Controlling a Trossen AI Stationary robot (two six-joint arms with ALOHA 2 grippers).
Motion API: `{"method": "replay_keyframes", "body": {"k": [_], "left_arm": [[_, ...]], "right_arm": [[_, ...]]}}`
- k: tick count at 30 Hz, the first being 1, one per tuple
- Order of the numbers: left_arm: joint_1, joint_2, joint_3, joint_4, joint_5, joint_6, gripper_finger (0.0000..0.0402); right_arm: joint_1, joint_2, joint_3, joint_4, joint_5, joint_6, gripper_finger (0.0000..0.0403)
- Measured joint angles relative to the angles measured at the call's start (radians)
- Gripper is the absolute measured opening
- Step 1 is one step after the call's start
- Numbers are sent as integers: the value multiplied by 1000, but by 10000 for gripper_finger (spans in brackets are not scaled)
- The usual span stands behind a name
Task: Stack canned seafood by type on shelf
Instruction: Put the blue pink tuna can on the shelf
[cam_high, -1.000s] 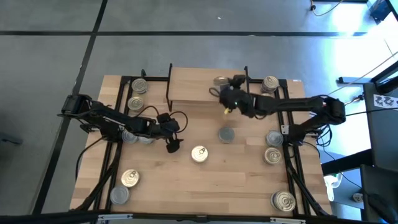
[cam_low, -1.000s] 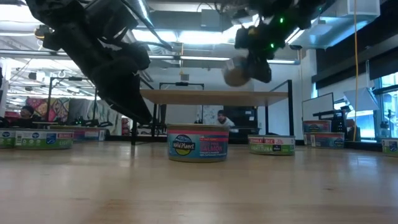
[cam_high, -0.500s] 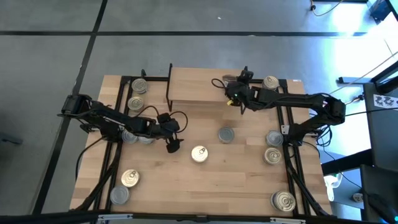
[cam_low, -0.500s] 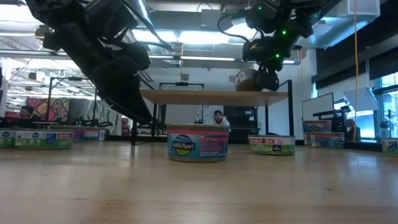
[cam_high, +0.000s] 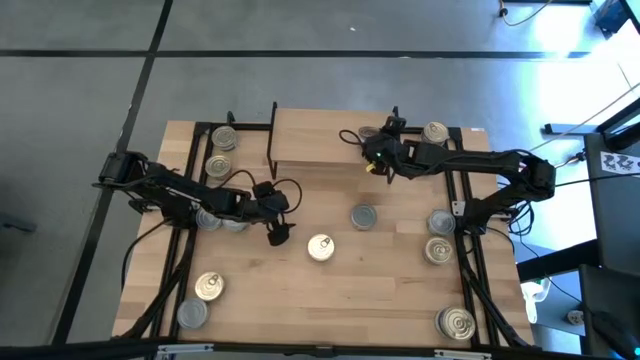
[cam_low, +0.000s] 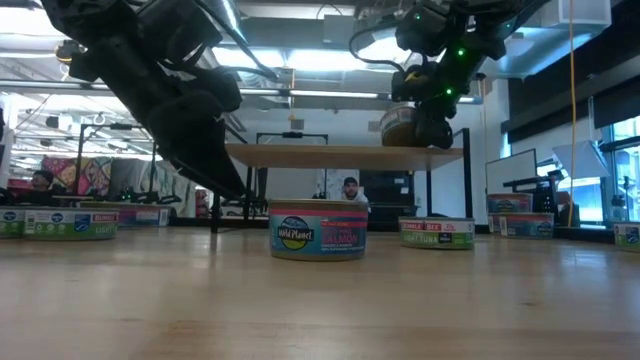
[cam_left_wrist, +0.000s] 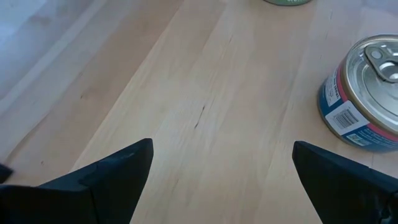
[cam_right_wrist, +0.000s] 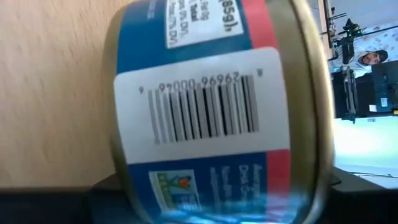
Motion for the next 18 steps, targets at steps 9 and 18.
{"method": "replay_keyframes", "body": {"k": [9,18], "left_arm": [[0,0,0,1,0,0,382],[0,0,0,1,0,0,382]], "right_arm": [[1,0,-1,2,30,0,312],[0,-23,77,-199,-33,45,350]]}}
